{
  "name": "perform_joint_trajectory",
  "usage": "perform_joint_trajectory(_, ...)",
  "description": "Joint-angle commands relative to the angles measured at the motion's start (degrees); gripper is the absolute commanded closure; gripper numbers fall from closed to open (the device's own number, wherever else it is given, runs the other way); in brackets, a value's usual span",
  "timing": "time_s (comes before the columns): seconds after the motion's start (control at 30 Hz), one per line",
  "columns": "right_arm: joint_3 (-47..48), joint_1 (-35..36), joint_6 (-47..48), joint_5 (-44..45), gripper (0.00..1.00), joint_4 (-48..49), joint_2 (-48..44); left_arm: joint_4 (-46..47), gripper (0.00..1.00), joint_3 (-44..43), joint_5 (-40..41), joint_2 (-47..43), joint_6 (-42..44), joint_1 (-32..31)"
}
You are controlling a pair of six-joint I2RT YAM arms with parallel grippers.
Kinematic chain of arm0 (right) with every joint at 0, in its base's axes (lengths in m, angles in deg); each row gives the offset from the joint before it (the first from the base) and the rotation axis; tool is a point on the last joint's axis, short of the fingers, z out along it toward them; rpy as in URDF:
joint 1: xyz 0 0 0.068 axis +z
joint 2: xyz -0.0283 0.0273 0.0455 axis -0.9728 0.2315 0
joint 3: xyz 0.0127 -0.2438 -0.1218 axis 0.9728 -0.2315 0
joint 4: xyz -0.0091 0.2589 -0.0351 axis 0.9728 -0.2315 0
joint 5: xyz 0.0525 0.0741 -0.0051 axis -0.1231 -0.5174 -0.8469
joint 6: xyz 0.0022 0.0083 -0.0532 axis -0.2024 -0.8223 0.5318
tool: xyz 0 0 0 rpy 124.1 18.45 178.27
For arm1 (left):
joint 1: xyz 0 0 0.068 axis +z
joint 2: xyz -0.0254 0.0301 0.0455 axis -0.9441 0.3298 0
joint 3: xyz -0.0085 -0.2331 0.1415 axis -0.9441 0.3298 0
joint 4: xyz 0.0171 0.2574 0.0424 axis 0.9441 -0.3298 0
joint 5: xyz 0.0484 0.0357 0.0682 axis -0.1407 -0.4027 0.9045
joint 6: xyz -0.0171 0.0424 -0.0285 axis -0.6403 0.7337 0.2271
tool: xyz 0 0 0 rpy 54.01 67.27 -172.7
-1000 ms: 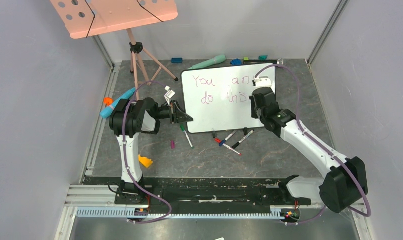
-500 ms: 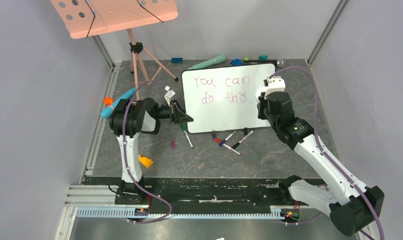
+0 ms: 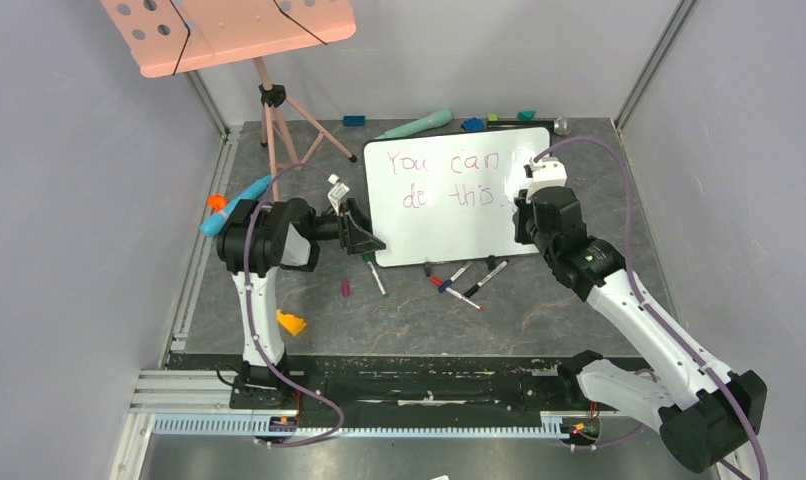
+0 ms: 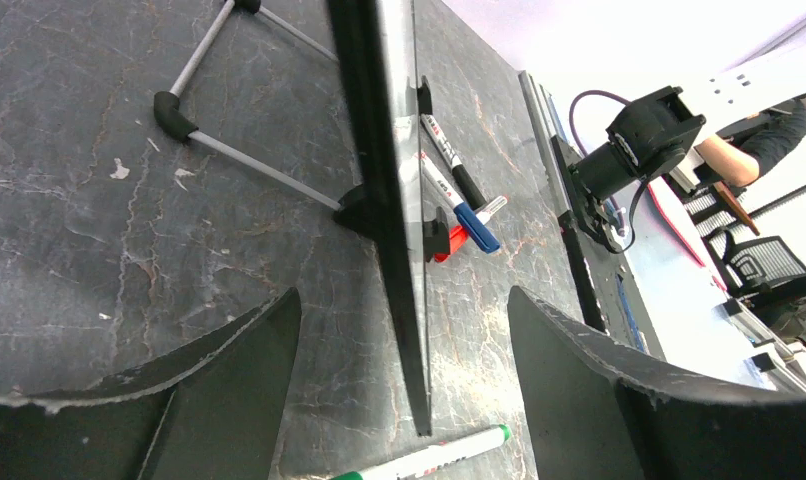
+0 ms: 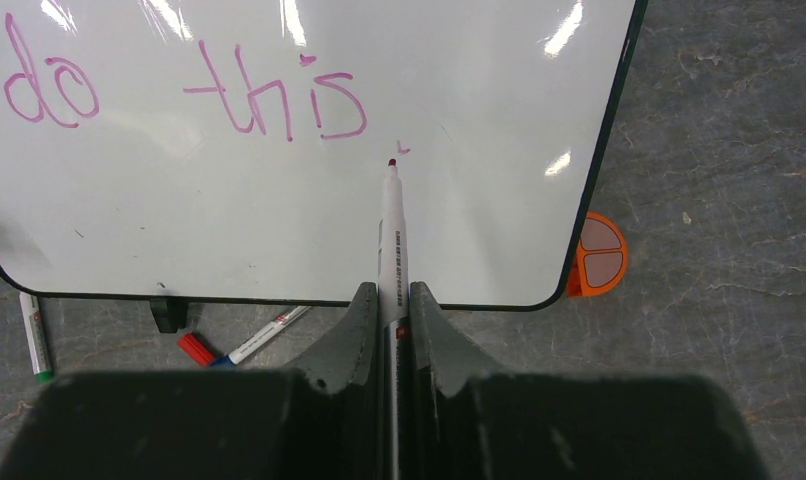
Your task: Write a sentence on the whiteboard
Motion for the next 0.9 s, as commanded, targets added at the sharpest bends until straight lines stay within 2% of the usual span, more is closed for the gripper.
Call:
perform_joint_trajectory(0.0, 0.42, -0.16, 0.70, -0.71, 1.00, 1.08, -1.18, 4.70, 0.18, 2.81, 1.87, -5.00, 3.68, 0.40)
perform_joint_trajectory(0.1, 0.42, -0.15, 0.79, -0.75, 1.00, 1.19, -1.34, 4.70, 0.19, 7.44, 5.00, -8.65, 6.75, 1.86)
perform_joint_trajectory(0.3, 0.23, -0.18, 0.78, -0.93, 1.00, 1.77, -1.60, 4.70, 0.29, 14.65, 8.92, -13.96, 13.64, 2.66)
perform_joint_trajectory(0.5, 0.24, -0.17, 0.84, -1.10, 1.00, 2.07, -1.83, 4.70, 0.23, 19.23, 9.62, -18.51, 17.49, 2.20)
perform_joint_trajectory(0.77, -0.23, -0.18, 0.88, -1.79, 1.00, 2.34, -2.69, 4.70, 0.21, 30.77, 15.93, -31.32, 20.82, 2.22)
perform_joint_trajectory(0.87, -0.55, -0.19, 0.66, -2.24, 1.00, 2.59, -2.95, 4.70, 0.17, 32.30, 14.76, -33.25, 22.75, 1.75)
